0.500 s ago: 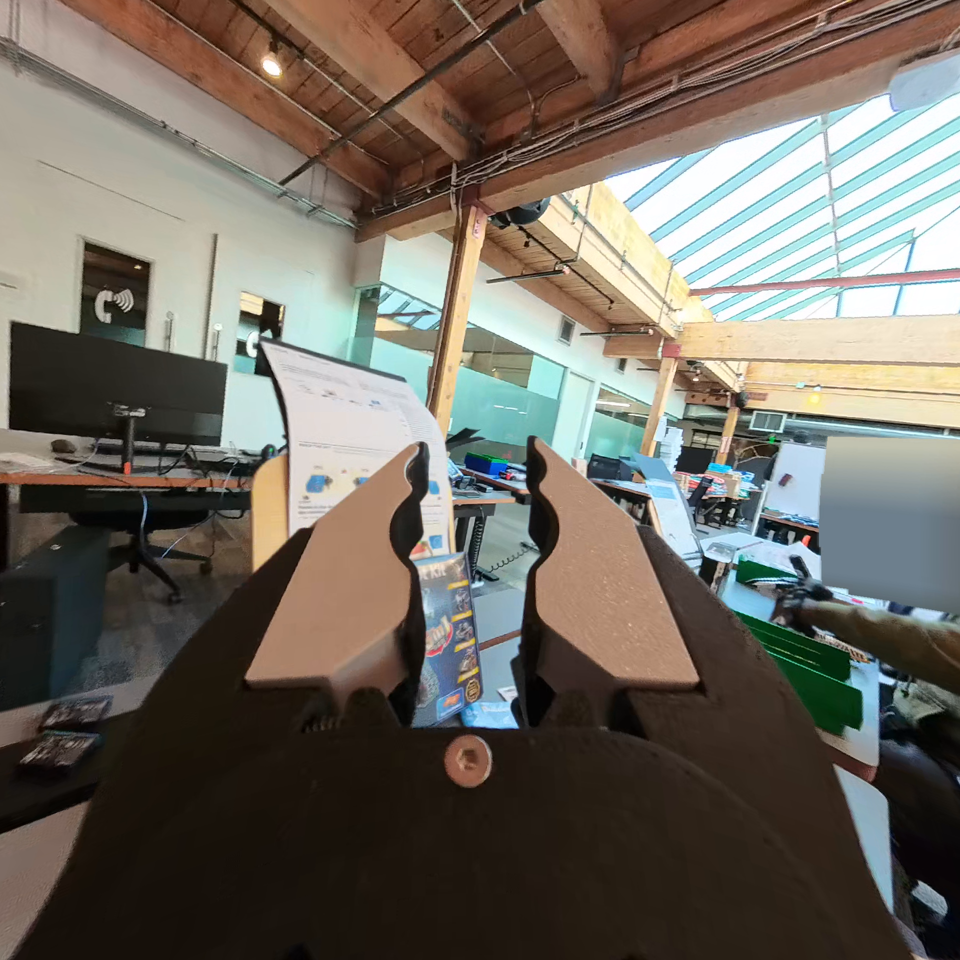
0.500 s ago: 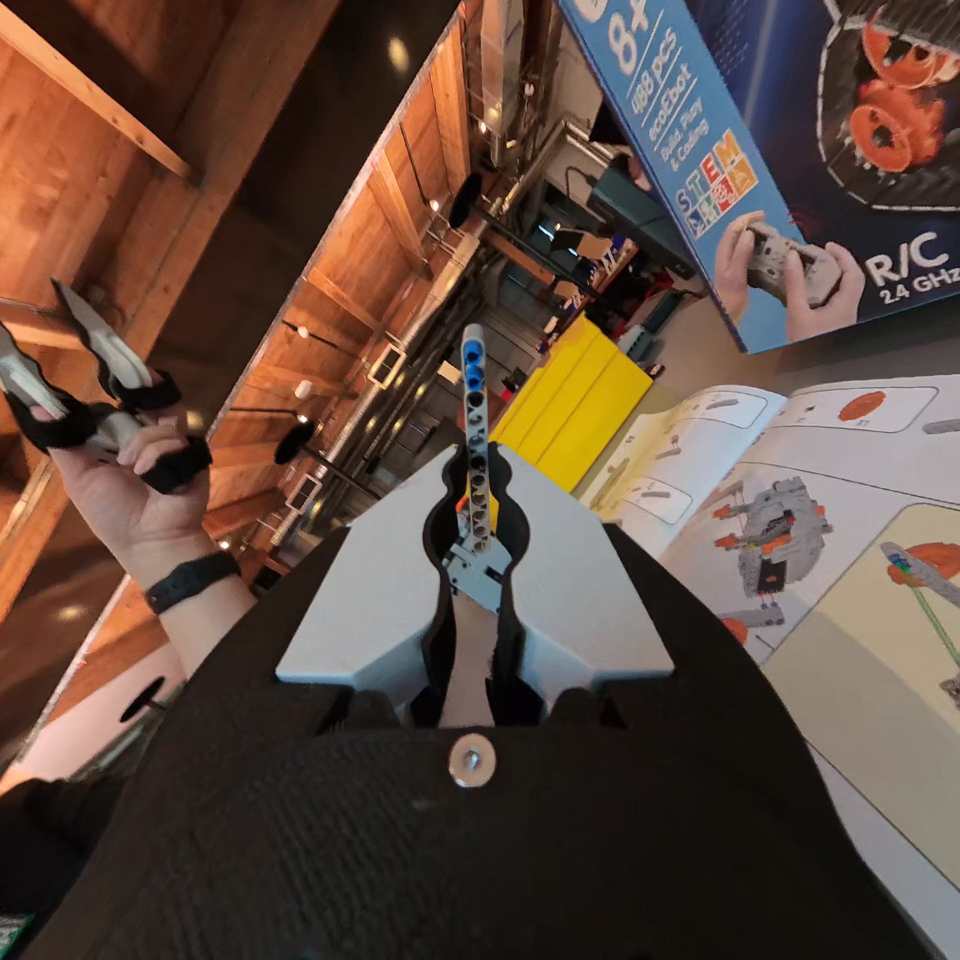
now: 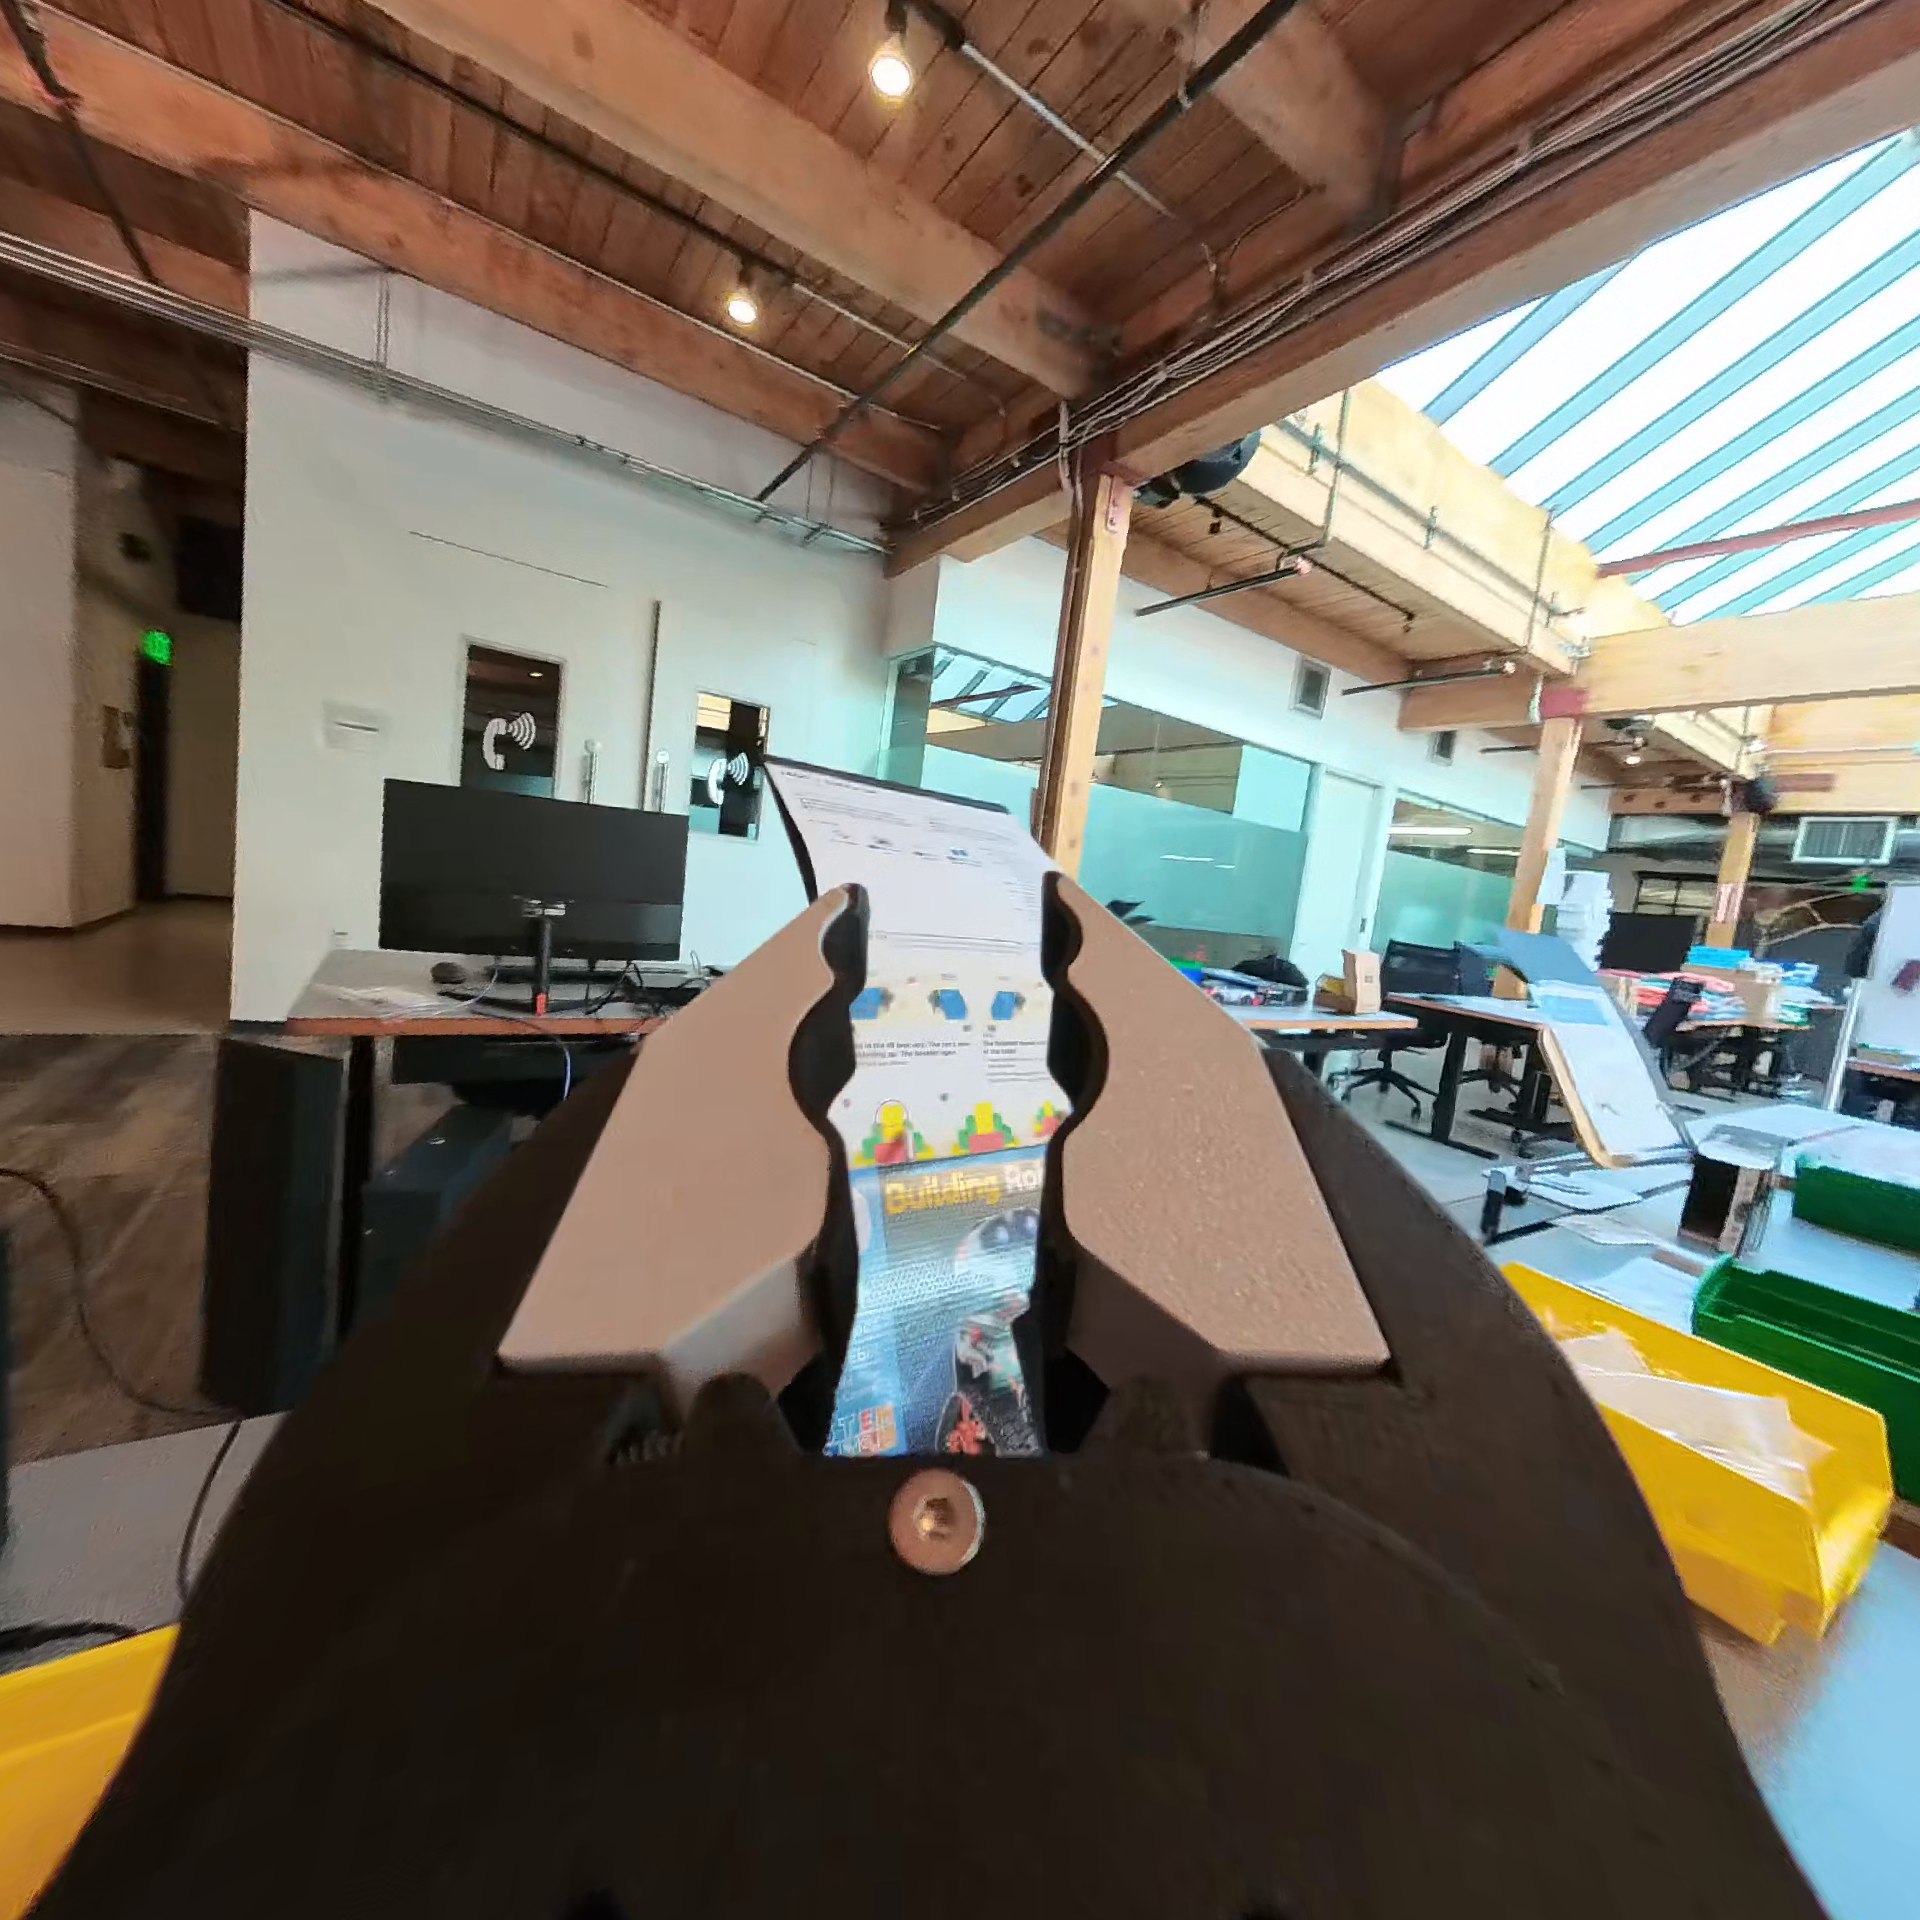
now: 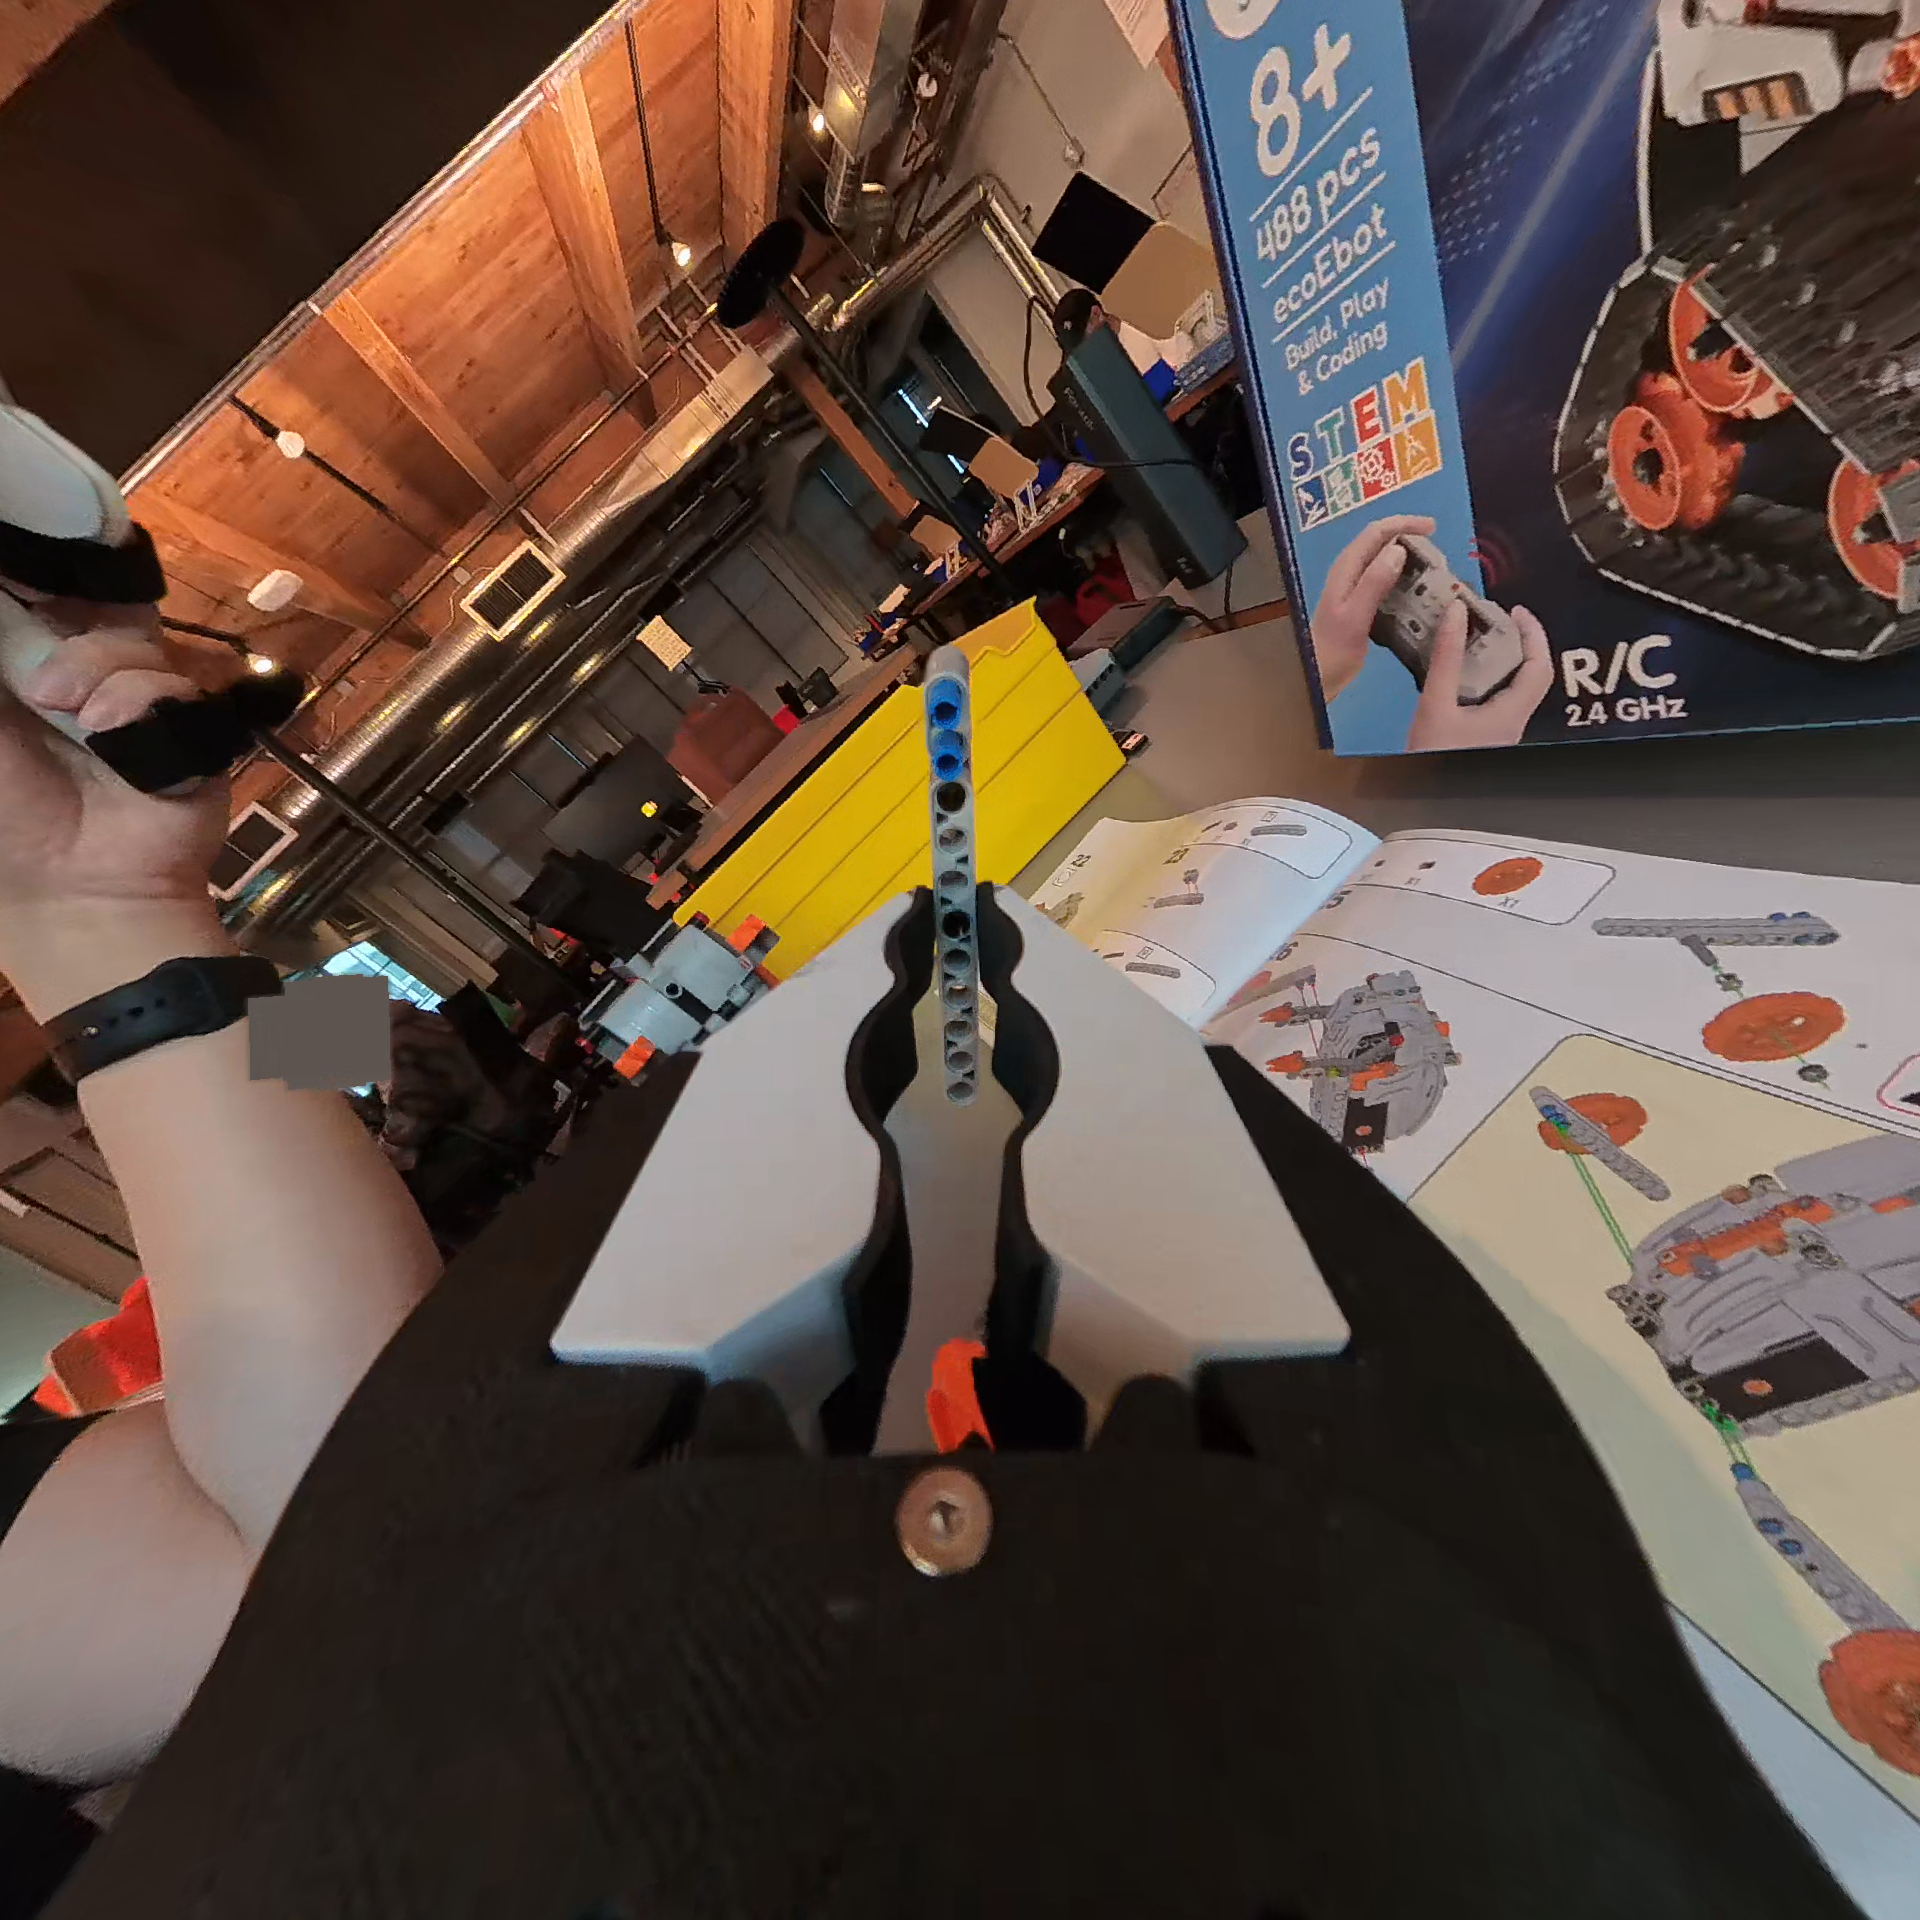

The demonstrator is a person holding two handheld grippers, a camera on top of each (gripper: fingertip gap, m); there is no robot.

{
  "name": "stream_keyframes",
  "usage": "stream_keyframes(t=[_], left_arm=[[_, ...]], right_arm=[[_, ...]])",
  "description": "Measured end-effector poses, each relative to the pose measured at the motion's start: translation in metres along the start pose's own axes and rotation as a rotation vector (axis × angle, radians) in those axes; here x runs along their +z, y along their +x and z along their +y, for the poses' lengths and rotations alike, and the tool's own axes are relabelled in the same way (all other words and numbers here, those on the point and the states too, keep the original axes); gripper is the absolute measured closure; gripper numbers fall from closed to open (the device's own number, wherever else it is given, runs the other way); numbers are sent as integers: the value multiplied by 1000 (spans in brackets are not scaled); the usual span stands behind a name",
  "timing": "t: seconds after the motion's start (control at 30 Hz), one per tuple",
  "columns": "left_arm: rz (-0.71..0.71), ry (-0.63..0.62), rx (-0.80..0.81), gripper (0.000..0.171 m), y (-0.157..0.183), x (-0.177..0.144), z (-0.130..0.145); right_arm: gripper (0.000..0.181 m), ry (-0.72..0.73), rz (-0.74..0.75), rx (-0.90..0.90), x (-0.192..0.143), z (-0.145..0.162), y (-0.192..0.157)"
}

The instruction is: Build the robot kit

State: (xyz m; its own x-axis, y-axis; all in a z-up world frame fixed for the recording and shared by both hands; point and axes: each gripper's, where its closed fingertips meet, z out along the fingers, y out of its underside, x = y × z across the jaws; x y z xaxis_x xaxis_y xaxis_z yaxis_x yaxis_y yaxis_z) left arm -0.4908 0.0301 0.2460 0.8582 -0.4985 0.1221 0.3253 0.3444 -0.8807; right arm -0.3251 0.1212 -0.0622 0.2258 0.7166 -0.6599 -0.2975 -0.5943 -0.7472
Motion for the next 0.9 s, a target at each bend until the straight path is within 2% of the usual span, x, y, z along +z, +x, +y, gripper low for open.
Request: stream_keyframes(t=[0.13, 0.23, 0.43, 0.7, 0.9], left_arm=[[52, -17, -59, 139, 6, 4, 6], [110, -36, -104, 140, 19, 9, 13], [123, -125, -79, 141, 33, 30, 41], [201, -162, -157, 143, 52, 43, 57], [195, -228, -117, 143, 54, 45, 70]], right_arm=[[176, 44, 40, 8, -7, -5, 9], [176, 70, 28, 81, -12, -6, 11], [176, 93, -51, 245, -15, -6, 3], [176, 61, -121, 253, -10, -2, -13], [176, 83, -126, 256, -13, -8, -14]])
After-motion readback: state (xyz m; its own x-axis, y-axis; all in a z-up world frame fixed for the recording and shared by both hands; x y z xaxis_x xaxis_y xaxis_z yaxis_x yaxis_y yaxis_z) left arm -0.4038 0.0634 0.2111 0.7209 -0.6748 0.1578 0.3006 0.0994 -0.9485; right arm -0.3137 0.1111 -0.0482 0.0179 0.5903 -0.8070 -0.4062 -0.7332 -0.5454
